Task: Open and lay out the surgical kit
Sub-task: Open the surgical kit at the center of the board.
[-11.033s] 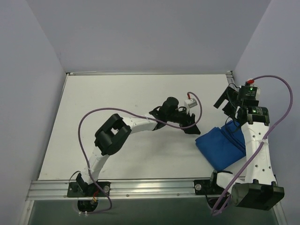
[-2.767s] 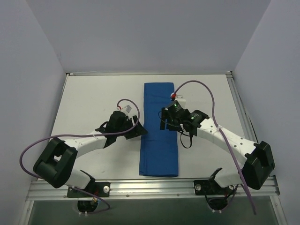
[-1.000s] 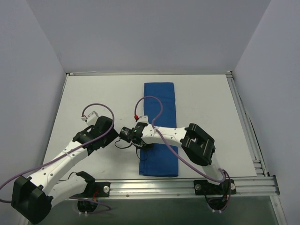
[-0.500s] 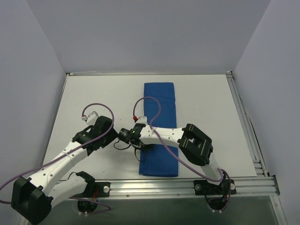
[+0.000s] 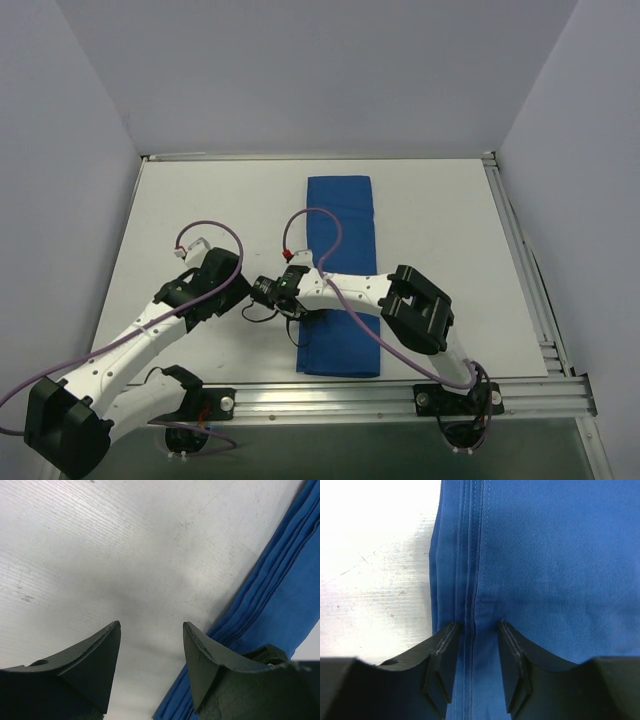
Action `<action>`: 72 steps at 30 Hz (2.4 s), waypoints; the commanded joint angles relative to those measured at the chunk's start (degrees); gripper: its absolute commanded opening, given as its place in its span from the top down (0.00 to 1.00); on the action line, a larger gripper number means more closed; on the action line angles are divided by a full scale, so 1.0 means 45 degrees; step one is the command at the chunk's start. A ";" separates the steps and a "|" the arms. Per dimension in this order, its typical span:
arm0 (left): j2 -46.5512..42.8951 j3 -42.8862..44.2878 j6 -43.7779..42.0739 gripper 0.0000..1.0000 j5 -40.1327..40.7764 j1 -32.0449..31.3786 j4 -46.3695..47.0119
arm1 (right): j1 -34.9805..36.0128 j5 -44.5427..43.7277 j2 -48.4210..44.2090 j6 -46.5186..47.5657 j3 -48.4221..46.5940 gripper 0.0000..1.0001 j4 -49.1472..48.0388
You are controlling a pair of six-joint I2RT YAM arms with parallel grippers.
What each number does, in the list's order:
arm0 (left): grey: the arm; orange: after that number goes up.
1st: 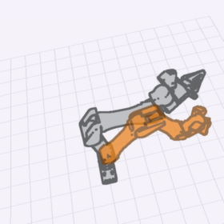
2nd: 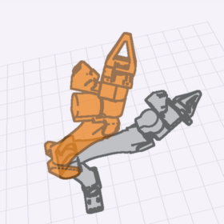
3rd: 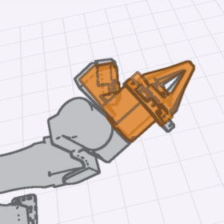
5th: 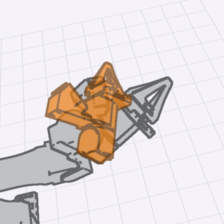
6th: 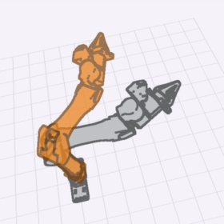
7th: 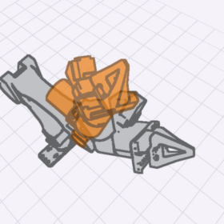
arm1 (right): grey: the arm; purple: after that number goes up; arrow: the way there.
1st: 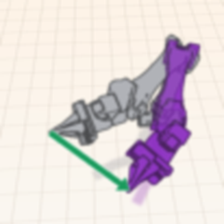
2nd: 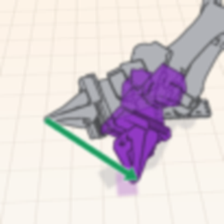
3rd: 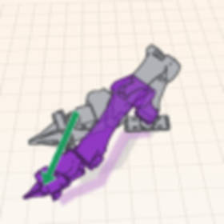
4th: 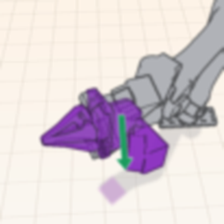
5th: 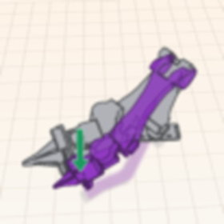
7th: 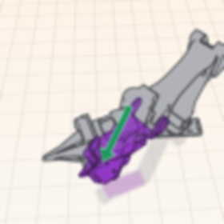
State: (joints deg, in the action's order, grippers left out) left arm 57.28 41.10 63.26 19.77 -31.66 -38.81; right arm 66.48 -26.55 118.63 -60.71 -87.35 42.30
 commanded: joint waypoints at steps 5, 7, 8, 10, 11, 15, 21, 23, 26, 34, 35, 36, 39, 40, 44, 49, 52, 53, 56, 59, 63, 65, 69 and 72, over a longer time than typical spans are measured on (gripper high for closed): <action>-0.0227 0.0027 -0.0270 0.38 -0.0155 0.0083 0.0362 | 0.0110 -0.0644 -0.0248 -0.0455 -0.0042 0.78 0.1048; -0.0208 -0.0013 -0.0270 0.38 -0.0213 0.0102 0.0420 | 0.0110 -0.0722 -0.0268 -0.0416 -0.0100 0.82 0.1107; -0.0208 -0.0032 -0.0289 0.38 -0.0233 0.0102 0.0440 | 0.0129 -0.0722 -0.0287 -0.0377 -0.0120 0.87 0.1146; -0.0209 -0.0032 -0.0328 0.38 -0.0253 0.0121 0.0440 | 0.0090 -0.0819 -0.0249 -0.0357 -0.0178 0.94 0.1282; -0.0228 0.0006 -0.0367 0.38 -0.0253 0.0121 0.0421 | 0.0090 -0.0858 -0.0249 -0.0415 -0.0256 1.00 0.1457; -0.0228 0.0046 -0.0543 0.38 -0.0272 0.0141 0.0440 | 0.0052 -0.1249 -0.0560 -0.0630 -0.0315 1.00 0.2024; -0.0228 -0.0012 -0.0797 0.39 -0.0545 0.0180 0.0791 | -0.0105 -0.1718 -0.1593 -0.1001 0.0269 1.00 0.2571; -0.0247 -0.0032 -0.0934 0.39 -0.0662 0.0180 0.0869 | -0.0163 -0.1893 -0.1868 -0.1177 0.0446 1.00 0.2843; -0.0345 -0.0071 -0.1090 0.39 -0.0702 0.0219 0.0909 | -0.0280 -0.2030 -0.2493 -0.1275 0.0836 1.00 0.3020; -0.0950 -0.0208 -0.1753 0.39 -0.1014 0.0297 0.1260 | -0.0944 -0.2148 -0.3919 -0.1256 0.2086 1.00 0.2924; -0.0989 -0.0208 -0.1832 0.39 -0.1053 0.0297 0.1318 | -0.1138 -0.2167 -0.4036 -0.1256 0.2358 1.00 0.2904; -0.1048 -0.0208 -0.1929 0.39 -0.1073 0.0336 0.1338 | -0.1275 -0.2167 -0.4308 -0.1236 0.2477 1.00 0.2923; -0.1185 -0.0286 -0.2221 0.39 -0.1209 0.0336 0.1572 | -0.1608 -0.2206 -0.4896 -0.1022 0.2790 1.00 0.2826; -0.1204 -0.0305 -0.2300 0.40 -0.1403 0.0356 0.1670 | -0.1705 -0.2187 -0.5013 -0.1002 0.2848 1.00 0.2826; -0.1205 -0.0423 -0.2360 0.40 -0.1736 0.0414 0.2041 | -0.1940 -0.2110 -0.5346 -0.0787 0.3005 1.00 0.2632; -0.1146 -0.0423 -0.2555 0.40 -0.1913 0.0453 0.2218 | -0.1941 -0.1953 -0.5210 -0.0456 0.2966 1.00 0.2319; -0.1185 -0.0462 -0.2828 0.40 -0.2185 0.0473 0.2529 | -0.1747 -0.1680 -0.5132 -0.0105 0.2830 1.00 0.1676; -0.1204 -0.0481 -0.2867 0.40 -0.2244 0.0492 0.2569 | -0.1668 -0.1583 -0.4957 -0.0006 0.2752 1.00 0.1557; -0.1244 -0.0520 -0.2906 0.40 -0.2401 0.0531 0.2627 | -0.1219 -0.1114 -0.4334 0.0539 0.2284 1.00 0.0893; -0.1263 -0.0501 -0.2868 0.40 -0.2343 0.0590 0.2550 | -0.0692 -0.0781 -0.3379 0.0736 0.1425 1.00 0.0638; -0.1302 -0.0462 -0.2361 0.40 -0.1894 0.0629 0.2062 | -0.0301 -0.0197 -0.2652 0.0756 0.0837 1.00 0.0035; -0.1302 -0.0365 -0.2126 0.40 -0.1563 0.0649 0.1672 | -0.0281 0.0370 -0.2515 0.0776 0.1011 1.00 -0.0590; -0.1419 -0.0345 -0.1891 0.40 -0.1366 0.0668 0.1476 | -0.0203 0.1308 -0.2436 0.0912 0.1520 0.96 -0.1587; -0.1516 -0.0306 -0.1872 0.40 -0.1288 0.0688 0.1300 | 0.0147 0.1524 -0.2475 0.0893 0.1657 0.65 -0.1725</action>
State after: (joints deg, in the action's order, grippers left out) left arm 51.92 38.85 53.84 12.25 -29.06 -31.64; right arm 65.52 -21.74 107.85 -56.82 -80.68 36.10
